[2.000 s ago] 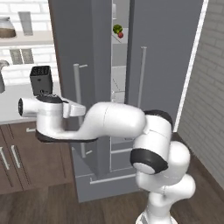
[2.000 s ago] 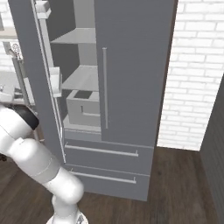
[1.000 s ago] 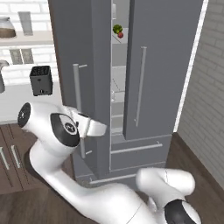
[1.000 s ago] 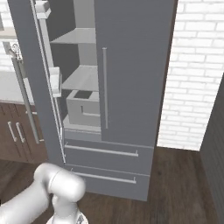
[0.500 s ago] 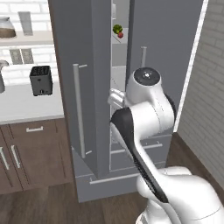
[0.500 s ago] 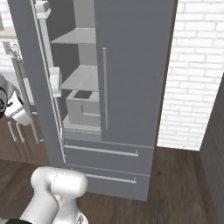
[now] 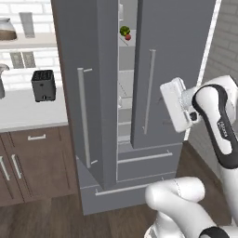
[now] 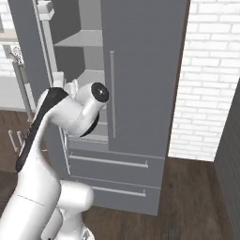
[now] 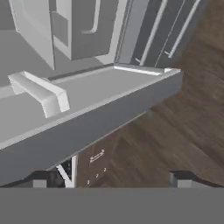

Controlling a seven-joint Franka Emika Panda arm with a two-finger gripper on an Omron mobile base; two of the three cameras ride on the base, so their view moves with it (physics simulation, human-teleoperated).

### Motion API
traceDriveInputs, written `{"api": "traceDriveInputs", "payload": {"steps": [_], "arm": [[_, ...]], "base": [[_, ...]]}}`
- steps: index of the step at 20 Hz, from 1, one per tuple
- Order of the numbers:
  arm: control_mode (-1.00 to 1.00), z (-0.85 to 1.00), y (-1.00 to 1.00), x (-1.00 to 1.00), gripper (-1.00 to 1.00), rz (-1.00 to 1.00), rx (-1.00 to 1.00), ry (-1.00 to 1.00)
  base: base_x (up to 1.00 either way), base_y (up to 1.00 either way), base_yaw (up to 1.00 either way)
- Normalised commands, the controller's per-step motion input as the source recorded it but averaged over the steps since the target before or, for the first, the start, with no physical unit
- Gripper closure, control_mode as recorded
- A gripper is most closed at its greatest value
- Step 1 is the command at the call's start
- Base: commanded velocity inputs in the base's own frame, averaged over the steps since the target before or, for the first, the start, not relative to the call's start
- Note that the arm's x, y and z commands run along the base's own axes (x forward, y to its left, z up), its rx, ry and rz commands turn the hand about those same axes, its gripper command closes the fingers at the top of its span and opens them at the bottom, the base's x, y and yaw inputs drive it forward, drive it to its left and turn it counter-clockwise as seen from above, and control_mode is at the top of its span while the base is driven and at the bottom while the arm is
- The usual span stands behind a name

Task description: Take the strawberry from the fridge and place it on top of the pancake, located on the dining counter.

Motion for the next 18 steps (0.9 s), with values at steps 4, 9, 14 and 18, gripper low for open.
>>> {"api": "traceDriveInputs", "payload": {"steps": [4,9,14,18], "arm": [[-1.0,0.05,-0.14,1.0,-1.0,0.22,0.63,0.25],[-1.0,0.0,0.11,1.0,-1.0,0.22,0.27,0.1],[-1.0,-0.04,0.3,0.99,-1.0,0.2,0.02,-0.01],[-1.0,-0.13,0.34,0.93,-1.0,0.11,0.0,-0.05]], "base": [[0.0,0.0,0.0],[0.0,0.0,0.0],[0.0,0.0,0.0],[0.0,0.0,0.0]]}}
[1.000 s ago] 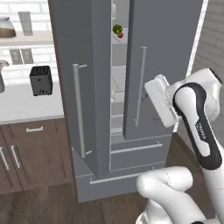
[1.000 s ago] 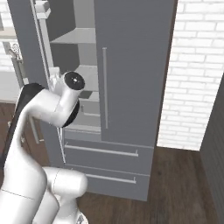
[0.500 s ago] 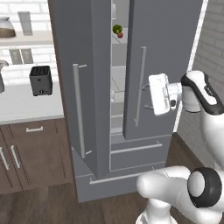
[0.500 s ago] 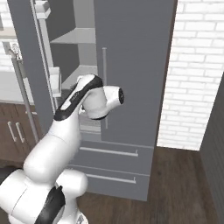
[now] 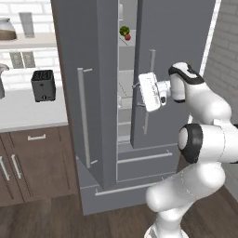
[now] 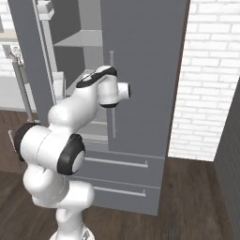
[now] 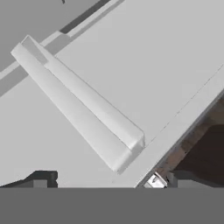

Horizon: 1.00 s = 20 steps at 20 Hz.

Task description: Take the strawberry from the fridge and place it on top of the pancake, located on the dining counter.

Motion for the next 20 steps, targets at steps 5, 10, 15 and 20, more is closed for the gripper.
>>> {"api": "traceDriveInputs", "payload": {"steps": [5,10,15,20], "arm": [[-1.0,-0.19,0.4,0.45,-1.0,0.01,0.01,-0.01],[-1.0,-0.08,0.94,0.06,-1.0,0.0,0.0,-0.01],[-1.0,0.0,0.99,0.0,-1.0,0.0,0.0,-0.01],[-1.0,0.0,1.0,0.0,-1.0,0.0,-0.01,0.0]], "base": [[0.0,0.0,0.0],[0.0,0.0,0.0],[0.0,0.0,0.0],[0.0,0.0,0.0]]}}
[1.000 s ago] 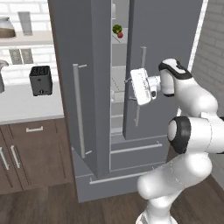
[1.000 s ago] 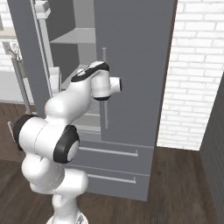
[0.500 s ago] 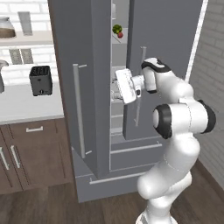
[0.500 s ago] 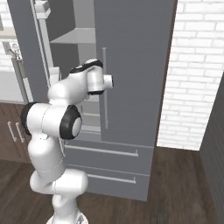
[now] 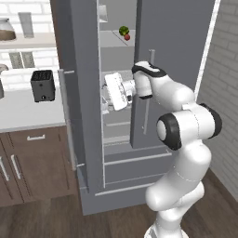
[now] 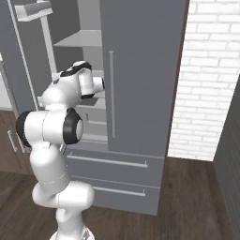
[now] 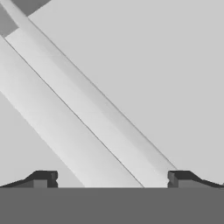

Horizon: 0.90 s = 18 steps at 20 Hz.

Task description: Take the strawberry from the fridge and place it on top of the pancake, located on the dining counter.

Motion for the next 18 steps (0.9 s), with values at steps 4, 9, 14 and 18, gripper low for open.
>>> {"api": "traceDriveInputs", "payload": {"steps": [4,9,14,18], "arm": [[-1.0,0.0,0.95,-0.01,-1.0,0.0,-0.05,0.0],[-1.0,0.0,0.26,0.0,-1.0,0.0,-0.01,0.0],[-1.0,0.0,-0.33,0.0,-1.0,0.0,-0.02,0.01],[-1.0,0.0,-0.92,-0.04,-1.0,0.0,-0.08,0.0]], "base": [[0.0,0.0,0.0],[0.0,0.0,0.0],[0.0,0.0,0.0],[0.0,0.0,0.0]]}}
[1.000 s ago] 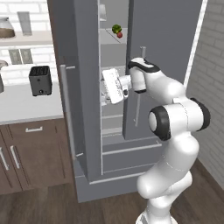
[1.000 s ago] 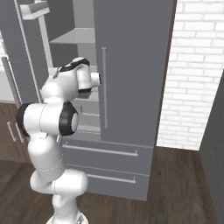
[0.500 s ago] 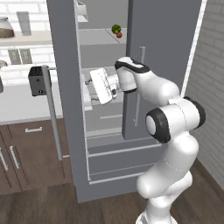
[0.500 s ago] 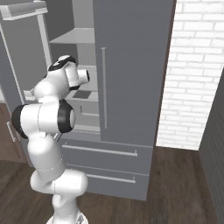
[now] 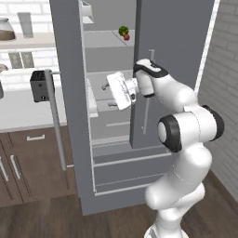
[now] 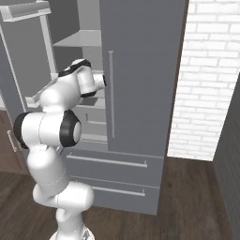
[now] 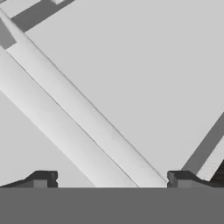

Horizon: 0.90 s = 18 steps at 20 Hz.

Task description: Take the strawberry from the fridge and place it on top of the pancake, located on the dining counter.

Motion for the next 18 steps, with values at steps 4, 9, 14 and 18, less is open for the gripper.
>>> {"api": "traceDriveInputs", "payload": {"steps": [4,9,14,18], "arm": [[-1.0,-0.22,-1.0,0.0,-1.0,0.03,-0.41,-0.19],[-1.0,-0.33,-1.0,0.06,-1.0,0.13,-0.71,-0.12],[-1.0,-0.35,-1.0,0.02,-1.0,0.28,-0.8,-0.06],[-1.0,-0.22,-0.94,-0.05,-1.0,0.3,-0.49,-0.36]], "base": [[0.0,0.0,0.0],[0.0,0.0,0.0],[0.0,0.0,0.0],[0.0,0.0,0.0]]}}
